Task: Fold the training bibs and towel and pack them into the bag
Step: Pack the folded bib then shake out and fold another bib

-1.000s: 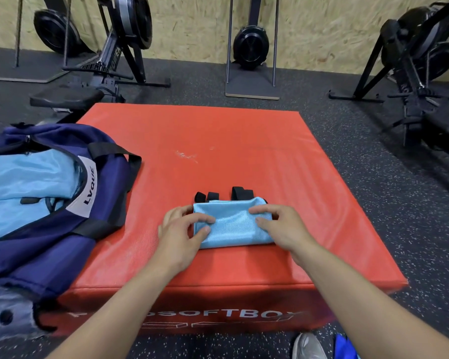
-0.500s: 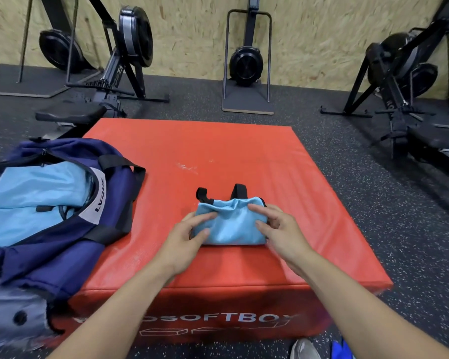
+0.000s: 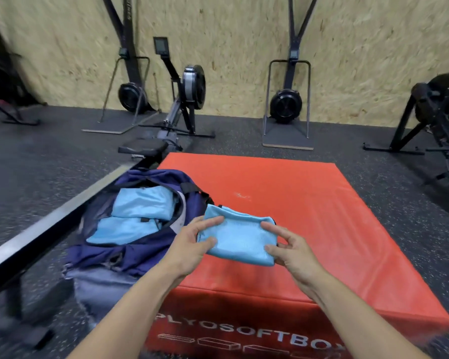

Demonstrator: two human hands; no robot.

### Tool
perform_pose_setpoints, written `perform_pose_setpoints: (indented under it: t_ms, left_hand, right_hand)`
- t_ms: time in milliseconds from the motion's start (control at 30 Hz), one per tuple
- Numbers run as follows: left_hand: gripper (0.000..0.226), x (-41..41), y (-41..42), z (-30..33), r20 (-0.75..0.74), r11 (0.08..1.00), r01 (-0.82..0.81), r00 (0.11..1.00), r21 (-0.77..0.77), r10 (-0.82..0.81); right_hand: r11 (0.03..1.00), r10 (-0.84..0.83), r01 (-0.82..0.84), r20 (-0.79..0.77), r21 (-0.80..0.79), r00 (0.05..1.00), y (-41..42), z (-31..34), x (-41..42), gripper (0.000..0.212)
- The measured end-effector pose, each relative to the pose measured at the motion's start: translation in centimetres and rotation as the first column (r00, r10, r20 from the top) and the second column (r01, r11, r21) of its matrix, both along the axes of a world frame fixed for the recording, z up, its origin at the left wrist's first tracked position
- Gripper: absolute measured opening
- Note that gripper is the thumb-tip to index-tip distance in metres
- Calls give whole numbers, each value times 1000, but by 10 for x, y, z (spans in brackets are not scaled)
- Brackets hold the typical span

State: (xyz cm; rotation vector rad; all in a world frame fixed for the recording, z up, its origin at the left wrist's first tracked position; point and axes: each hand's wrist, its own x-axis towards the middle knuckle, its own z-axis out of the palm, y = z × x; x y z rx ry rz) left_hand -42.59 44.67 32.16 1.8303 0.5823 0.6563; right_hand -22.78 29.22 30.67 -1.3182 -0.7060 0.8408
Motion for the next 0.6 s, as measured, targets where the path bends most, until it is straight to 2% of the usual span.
perform_pose_setpoints:
  t_ms: [167,333,467,600]
  left_hand:
    - [53,-75,39,29,-88,985,-107,989,138,120]
    - [51,-145,99,46,-153,957,-252,950,140,273]
    - [49,-173,154,44,-211,924,-337,904,180,371]
    - [53,-173,193,20,-238,895,-374,872,243,429]
  right_hand:
    - [996,89,-90,-81,-15,993,56,8,-67,51]
    - [982,184,-188,-113,-30,976,136,18,-126,53]
    - [964,257,-260,-60,-50,965,195,23,-154,53]
    - [974,212,-202,92,-101,973,233,16,-163,56]
